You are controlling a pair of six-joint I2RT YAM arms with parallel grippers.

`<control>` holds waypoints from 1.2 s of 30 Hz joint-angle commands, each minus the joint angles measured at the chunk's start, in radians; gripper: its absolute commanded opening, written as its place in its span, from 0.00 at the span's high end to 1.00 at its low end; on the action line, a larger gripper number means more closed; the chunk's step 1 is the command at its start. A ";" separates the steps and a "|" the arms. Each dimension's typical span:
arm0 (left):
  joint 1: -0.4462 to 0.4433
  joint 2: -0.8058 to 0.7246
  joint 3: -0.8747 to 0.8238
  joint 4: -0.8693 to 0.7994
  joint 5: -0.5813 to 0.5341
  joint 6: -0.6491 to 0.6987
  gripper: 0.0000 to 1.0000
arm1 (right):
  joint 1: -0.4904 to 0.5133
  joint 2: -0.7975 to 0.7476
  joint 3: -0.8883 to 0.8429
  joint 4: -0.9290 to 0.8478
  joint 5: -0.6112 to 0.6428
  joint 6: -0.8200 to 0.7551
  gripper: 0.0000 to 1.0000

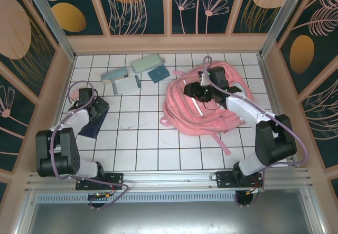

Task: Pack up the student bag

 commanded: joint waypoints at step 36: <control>-0.357 -0.275 -0.157 0.050 0.142 -0.380 0.09 | 0.390 0.414 0.303 0.125 0.084 0.076 0.55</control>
